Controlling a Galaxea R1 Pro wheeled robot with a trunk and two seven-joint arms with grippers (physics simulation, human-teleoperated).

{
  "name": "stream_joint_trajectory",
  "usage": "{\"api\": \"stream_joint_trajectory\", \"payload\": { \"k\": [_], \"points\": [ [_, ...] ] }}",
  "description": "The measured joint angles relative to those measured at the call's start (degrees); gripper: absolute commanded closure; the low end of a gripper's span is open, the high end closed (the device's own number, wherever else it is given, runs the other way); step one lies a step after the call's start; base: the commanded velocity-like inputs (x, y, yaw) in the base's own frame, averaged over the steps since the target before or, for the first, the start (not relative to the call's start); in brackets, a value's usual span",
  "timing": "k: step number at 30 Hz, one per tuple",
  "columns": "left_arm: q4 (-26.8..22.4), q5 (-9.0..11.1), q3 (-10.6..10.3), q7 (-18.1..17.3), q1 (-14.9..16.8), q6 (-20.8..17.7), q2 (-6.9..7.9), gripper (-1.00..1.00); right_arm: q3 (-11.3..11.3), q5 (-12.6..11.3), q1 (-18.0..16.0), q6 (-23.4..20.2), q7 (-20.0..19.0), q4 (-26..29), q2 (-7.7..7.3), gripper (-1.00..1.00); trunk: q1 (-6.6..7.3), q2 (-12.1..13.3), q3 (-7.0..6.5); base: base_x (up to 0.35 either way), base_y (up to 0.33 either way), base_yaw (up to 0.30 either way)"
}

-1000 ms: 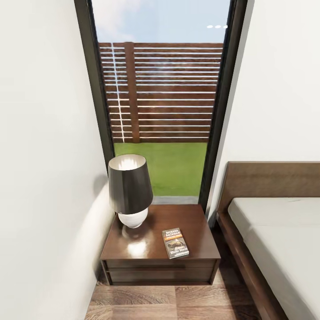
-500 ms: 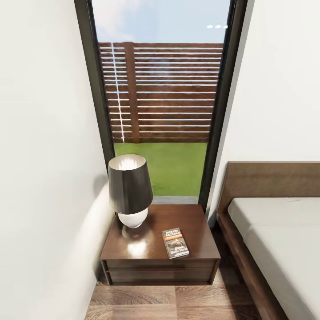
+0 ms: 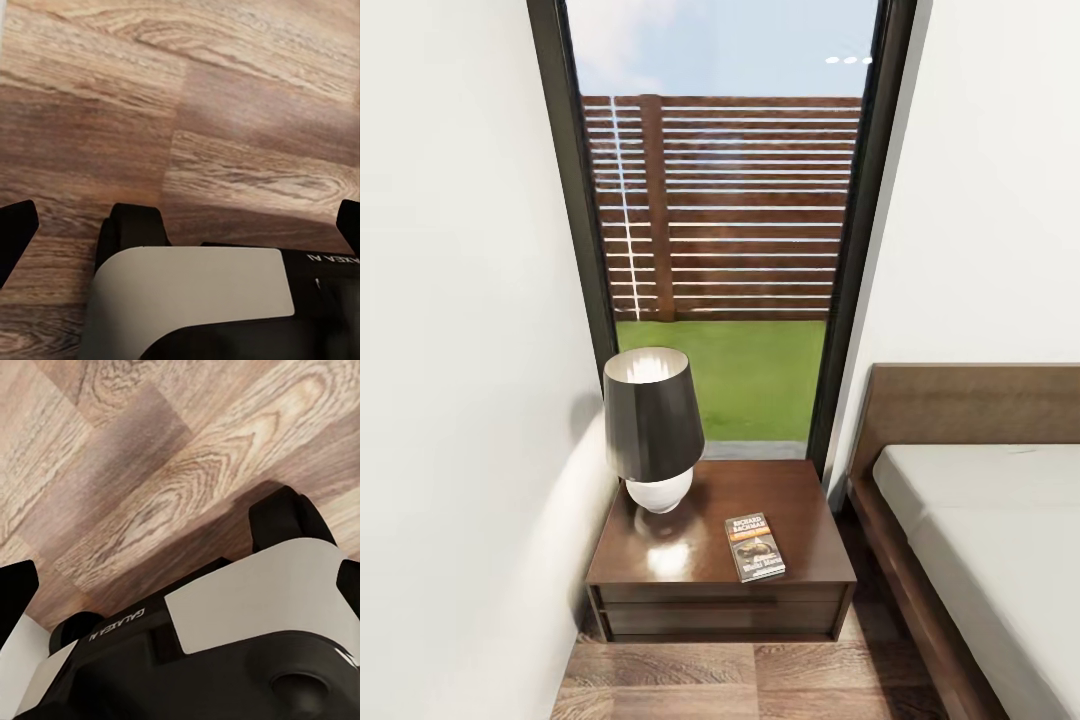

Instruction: In the bedroom, move the book from the bed onto either nightstand, and place the two sandals side by side next to the bed.

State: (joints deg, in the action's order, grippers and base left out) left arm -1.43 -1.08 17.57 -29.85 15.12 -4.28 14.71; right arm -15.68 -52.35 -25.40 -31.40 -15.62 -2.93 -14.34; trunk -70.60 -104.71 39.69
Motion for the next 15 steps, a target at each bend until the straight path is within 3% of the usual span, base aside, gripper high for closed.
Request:
{"api": "stream_joint_trajectory", "payload": {
  "k": [15],
  "points": [
    [0.01, -0.58, -0.18, -0.03, -0.01, -0.57, -0.83, -1.00, 0.06, -0.01, 0.24, 0.08, 0.01, 0.02, 0.06, -1.00, 0.00, 0.00, 0.00, 0.000, 0.000, 0.000]
  ]
}}
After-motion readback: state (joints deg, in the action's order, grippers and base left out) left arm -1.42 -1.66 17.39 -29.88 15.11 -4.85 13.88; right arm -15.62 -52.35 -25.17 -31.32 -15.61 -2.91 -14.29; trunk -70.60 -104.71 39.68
